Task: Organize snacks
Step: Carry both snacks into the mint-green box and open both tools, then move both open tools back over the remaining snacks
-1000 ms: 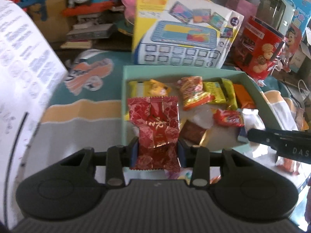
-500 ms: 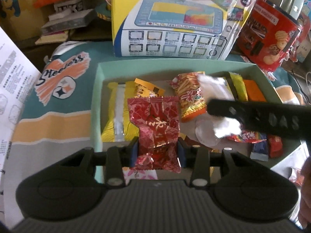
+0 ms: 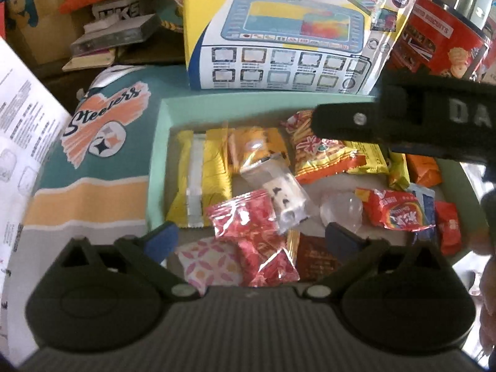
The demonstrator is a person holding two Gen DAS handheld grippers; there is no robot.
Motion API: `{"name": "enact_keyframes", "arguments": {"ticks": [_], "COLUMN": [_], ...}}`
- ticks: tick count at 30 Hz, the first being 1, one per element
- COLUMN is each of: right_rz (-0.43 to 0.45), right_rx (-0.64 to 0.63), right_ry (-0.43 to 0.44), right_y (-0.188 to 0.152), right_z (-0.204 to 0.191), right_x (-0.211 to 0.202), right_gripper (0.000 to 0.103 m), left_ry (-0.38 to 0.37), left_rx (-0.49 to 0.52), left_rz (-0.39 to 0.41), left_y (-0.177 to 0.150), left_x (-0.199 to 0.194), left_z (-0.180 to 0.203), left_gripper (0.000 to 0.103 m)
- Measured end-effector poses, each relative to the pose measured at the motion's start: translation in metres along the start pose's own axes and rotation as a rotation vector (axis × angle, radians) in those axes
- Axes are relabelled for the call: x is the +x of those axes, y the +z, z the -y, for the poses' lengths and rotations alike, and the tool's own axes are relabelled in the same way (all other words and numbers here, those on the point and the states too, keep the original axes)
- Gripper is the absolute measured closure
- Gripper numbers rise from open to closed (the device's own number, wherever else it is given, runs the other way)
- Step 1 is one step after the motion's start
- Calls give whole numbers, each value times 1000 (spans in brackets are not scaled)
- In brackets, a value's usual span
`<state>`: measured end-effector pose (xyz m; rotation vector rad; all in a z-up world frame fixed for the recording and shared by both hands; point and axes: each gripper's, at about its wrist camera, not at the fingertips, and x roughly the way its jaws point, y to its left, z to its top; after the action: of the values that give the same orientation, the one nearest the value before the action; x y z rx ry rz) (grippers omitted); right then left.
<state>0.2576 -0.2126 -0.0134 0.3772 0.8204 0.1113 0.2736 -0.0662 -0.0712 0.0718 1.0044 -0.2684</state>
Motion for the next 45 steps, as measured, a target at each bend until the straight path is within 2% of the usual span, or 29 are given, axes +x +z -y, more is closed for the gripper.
{"name": "enact_keyframes", "arguments": {"ticks": [5,16,26,38,45], "right_rz": [20,42,27,-75,-122], "right_rx": [-19,-5,18,57,80], "right_ry": [-16,-50,-75,-92,-109], "right_y": [-8,-39,-76,-129,-148], "right_z": [-7,-8,-1,10,14], "right_x": [-25,-93,-133,-125,-108], "right_gripper": [1,0,0,0,0], "left_ry": [6,10,37,67,102], "left_rx": [-2,17,-15,-78,-159], "left_rz": [15,52,22,-110,-146], "left_y": [-6,-35,-79,-143,-157], "left_x": [-22,-81,-105,-83,-67], "left_z": [3,18,6,-26,-50], "left_gripper": [0,0,0,0,0]}}
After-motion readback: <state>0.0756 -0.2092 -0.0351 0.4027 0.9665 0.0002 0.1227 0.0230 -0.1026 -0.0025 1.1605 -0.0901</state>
